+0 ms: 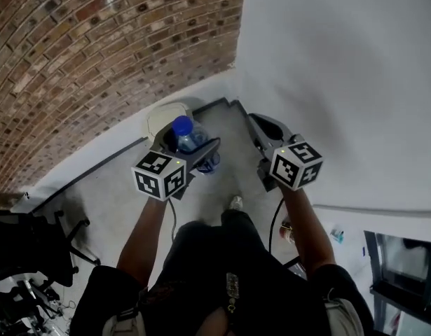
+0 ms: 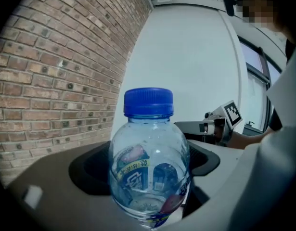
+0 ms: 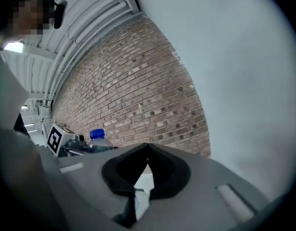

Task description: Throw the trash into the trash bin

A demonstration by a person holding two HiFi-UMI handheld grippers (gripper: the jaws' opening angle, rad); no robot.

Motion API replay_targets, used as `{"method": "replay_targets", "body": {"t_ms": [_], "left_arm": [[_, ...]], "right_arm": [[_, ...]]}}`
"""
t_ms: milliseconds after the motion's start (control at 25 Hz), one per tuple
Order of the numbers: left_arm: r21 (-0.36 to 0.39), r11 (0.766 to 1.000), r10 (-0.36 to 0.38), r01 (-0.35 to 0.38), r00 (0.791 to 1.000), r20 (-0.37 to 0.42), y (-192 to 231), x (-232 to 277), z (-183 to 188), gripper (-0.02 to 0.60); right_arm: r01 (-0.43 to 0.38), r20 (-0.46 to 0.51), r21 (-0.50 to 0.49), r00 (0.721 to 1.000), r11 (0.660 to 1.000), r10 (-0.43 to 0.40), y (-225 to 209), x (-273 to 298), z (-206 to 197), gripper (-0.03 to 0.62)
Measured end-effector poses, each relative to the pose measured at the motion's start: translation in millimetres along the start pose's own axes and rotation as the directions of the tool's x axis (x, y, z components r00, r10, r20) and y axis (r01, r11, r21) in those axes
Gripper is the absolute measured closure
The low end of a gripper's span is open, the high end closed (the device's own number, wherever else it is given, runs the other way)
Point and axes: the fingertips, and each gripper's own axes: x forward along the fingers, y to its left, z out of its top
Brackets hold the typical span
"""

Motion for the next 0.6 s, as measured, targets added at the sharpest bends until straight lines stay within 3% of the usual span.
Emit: {"method": "replay_targets", "body": {"t_ms": [320, 600], "left_arm": [[-0.067, 0.976, 0.21, -0.209, 0.978, 0.01, 67.8, 3.8, 10.3, 0.12], [-0.15, 0.945, 0.296, -0.292, 0.955, 0.01, 152.9, -13.8, -10.4, 0.12]], "right_arm": [[-0.215, -0.115, -0.02, 0.971, 0.977, 0.211, -3.7, 102.2, 1.0, 0.591], [-0.306, -0.23, -0.073, 0.931, 0.949, 0.282, 23.6, 204.5, -23.5, 0.591]]}}
